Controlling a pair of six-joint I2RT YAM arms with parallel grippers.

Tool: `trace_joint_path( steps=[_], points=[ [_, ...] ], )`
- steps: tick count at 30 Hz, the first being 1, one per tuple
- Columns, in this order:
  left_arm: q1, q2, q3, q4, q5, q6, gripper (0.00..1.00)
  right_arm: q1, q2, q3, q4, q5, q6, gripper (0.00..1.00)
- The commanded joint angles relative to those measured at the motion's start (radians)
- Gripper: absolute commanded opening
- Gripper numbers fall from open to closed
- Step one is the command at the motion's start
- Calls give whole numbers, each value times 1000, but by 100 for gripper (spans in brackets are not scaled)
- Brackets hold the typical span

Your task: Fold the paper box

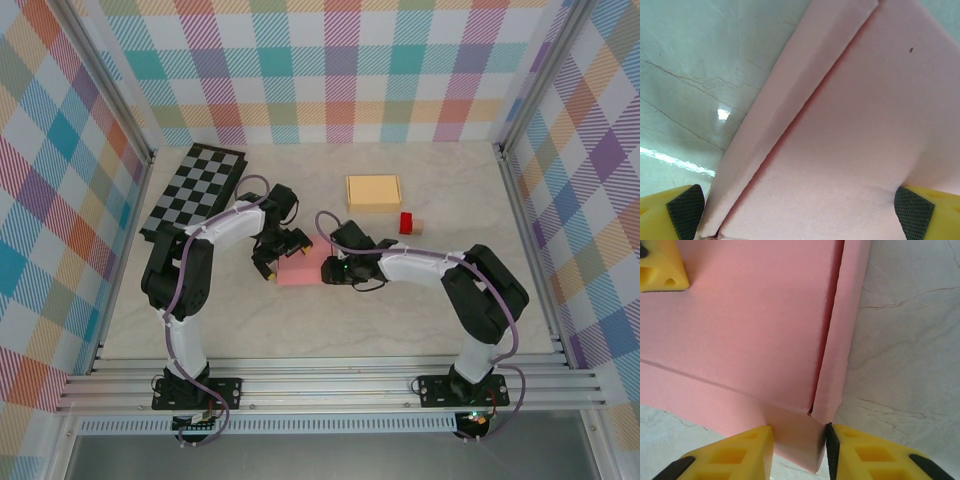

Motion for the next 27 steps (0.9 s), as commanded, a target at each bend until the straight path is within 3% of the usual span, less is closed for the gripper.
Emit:
trace_joint_path(
  steps=[1, 16, 27],
  points=[
    [11, 79, -44, -67, -118, -7, 99, 3, 12, -57, 5, 65, -22, 35],
    [14, 75, -47, -68, -131, -2, 99, 2, -39, -143, 142, 95, -51, 39],
    [17, 83, -35, -71, -133, 2, 100, 3, -68, -135, 63, 95, -37, 39]
  ],
)
